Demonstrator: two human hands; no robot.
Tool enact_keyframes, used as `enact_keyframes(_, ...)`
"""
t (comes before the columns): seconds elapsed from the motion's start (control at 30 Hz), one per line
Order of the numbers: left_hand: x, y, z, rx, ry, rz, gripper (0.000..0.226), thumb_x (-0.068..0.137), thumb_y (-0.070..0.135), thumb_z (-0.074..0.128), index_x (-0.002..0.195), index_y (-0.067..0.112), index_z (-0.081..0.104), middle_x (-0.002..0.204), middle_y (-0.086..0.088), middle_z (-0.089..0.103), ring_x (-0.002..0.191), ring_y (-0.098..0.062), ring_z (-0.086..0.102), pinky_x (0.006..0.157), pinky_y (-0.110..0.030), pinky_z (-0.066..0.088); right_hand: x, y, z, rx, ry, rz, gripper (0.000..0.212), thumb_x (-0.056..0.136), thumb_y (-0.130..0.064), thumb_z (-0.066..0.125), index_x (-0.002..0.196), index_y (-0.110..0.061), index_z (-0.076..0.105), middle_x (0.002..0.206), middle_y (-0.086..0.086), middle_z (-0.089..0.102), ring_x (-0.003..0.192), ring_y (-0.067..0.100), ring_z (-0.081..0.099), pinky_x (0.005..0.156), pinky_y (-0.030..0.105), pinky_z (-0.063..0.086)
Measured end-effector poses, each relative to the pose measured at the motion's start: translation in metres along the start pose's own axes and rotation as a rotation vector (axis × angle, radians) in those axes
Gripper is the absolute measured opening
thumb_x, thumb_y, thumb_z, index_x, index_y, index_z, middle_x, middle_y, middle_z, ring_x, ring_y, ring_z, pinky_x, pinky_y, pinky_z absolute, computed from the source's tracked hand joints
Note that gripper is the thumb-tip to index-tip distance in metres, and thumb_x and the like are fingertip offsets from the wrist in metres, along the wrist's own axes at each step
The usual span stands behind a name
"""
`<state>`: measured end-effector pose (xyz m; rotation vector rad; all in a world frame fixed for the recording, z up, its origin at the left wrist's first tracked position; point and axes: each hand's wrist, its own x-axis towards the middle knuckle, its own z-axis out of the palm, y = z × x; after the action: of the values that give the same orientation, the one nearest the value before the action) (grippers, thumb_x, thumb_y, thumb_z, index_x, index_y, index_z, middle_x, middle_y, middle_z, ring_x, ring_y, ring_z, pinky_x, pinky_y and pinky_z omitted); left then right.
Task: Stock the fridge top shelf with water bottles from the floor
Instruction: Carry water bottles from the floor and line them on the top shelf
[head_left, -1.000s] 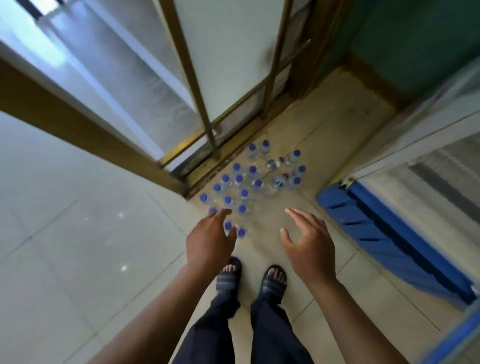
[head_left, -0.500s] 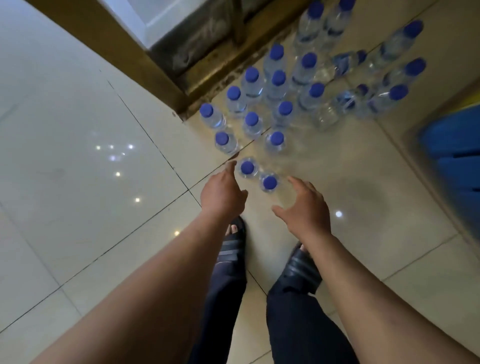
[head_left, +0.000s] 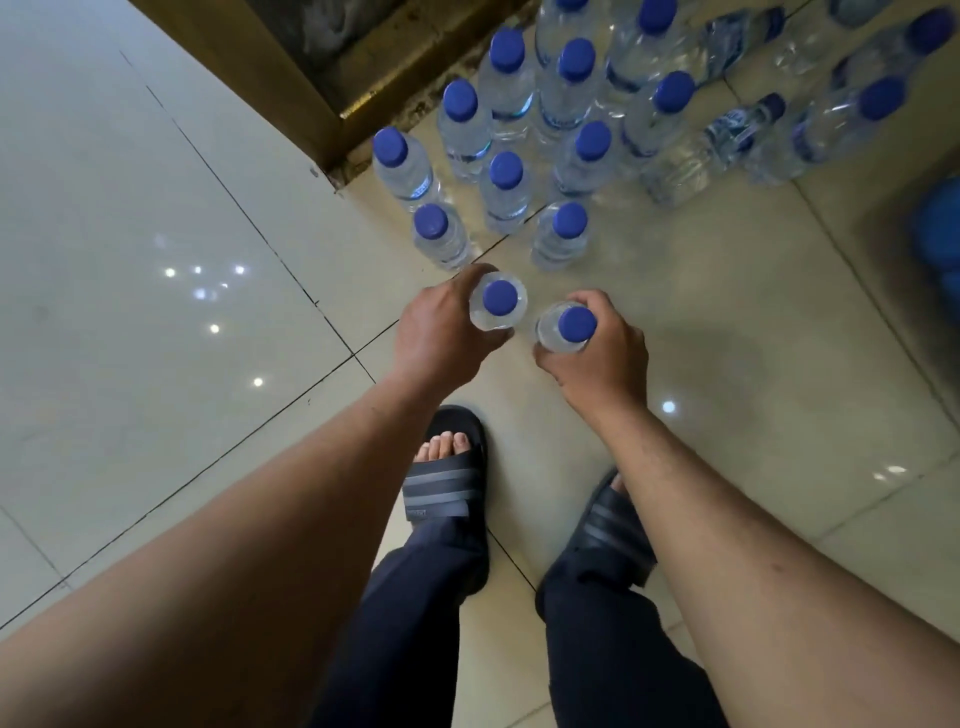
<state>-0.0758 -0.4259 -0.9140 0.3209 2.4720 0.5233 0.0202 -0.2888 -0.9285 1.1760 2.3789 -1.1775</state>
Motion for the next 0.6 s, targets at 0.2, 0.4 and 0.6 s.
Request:
enact_keyframes(0.2,-0.069,0.07,-0.084,-0.05,0.036,0.017,0.058,0.073,0.051,0.077,0.123,0.037,0.052,0.107,0.004,0.071,0.095,-0.025,0.064,0.074,-0.034,0.049,-0.075,-0.048,-0.111,0.078,0.158,0.062,0.059,0.065,-0.039,0.085,0.102,-0.024,0.041,0.081,-0.012,0.06,0.074,0.022,0.057,0.063,0.031,0.043)
enact_keyframes(0.4,-0.164,0.191,-0.211,-0.191,0.079,0.135,0.065,0.071,0.049,0.08,0.128,0.037,0.052,0.117,0.012,0.065,0.101,-0.012,0.06,0.082,-0.029,0.046,-0.177,-0.134,-0.262,0.149,0.289,0.052,0.054,0.066,-0.04,0.085,0.102,-0.026,0.047,0.079,-0.015,0.06,0.07,0.016,0.059,0.062,0.028,0.044)
enact_keyframes(0.6,-0.254,0.316,-0.347,-0.263,0.103,0.372,0.068,0.068,0.052,0.077,0.129,0.035,0.053,0.122,0.012,0.061,0.107,-0.011,0.058,0.088,-0.034,0.049,-0.283,-0.233,-0.407,0.261,0.519,-0.055,0.053,0.066,-0.043,0.087,0.107,-0.03,0.056,0.089,-0.018,0.067,0.078,0.007,0.065,0.066,0.029,0.053)
